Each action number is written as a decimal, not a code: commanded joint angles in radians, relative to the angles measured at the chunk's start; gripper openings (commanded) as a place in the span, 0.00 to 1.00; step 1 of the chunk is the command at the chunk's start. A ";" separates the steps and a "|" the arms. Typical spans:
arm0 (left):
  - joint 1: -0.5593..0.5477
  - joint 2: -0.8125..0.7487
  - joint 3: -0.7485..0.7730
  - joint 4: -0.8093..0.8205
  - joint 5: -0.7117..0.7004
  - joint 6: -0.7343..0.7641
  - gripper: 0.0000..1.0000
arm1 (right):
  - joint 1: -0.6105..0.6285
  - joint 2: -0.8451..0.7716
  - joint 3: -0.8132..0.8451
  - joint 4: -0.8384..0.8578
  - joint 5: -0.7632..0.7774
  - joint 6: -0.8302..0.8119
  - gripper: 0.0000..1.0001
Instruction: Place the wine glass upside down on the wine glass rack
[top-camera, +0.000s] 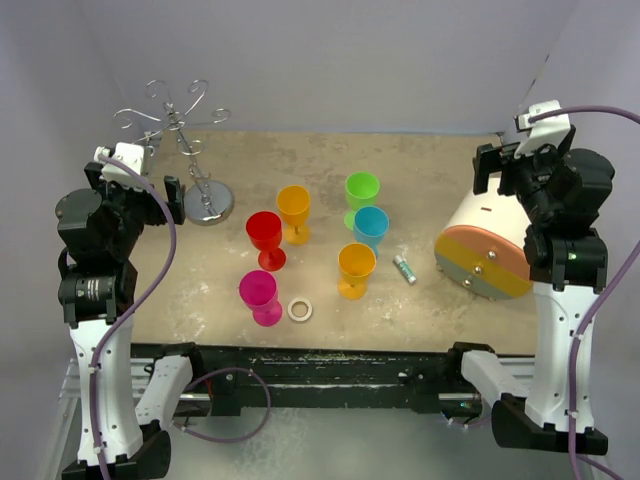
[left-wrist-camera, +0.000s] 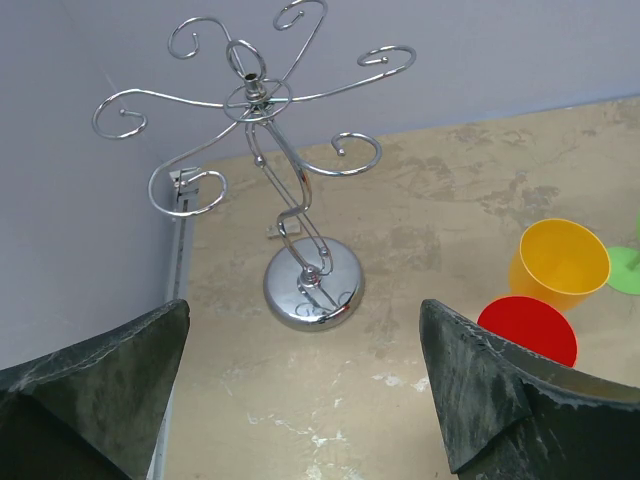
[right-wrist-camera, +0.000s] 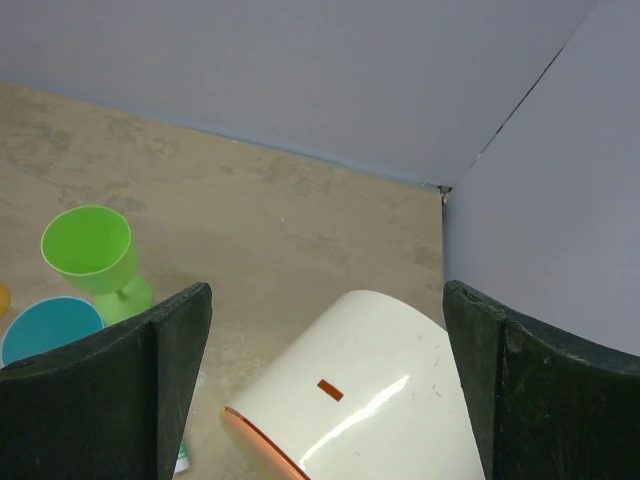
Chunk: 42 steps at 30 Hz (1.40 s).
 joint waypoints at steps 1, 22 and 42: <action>0.007 0.000 0.006 0.054 0.014 0.008 0.99 | -0.004 -0.003 0.010 0.043 -0.001 0.011 1.00; 0.010 0.139 0.218 -0.015 0.040 -0.054 0.99 | -0.004 0.015 0.067 -0.012 -0.025 -0.046 1.00; 0.010 0.582 0.501 0.019 -0.015 -0.106 0.94 | -0.004 0.055 0.070 -0.008 -0.082 -0.043 1.00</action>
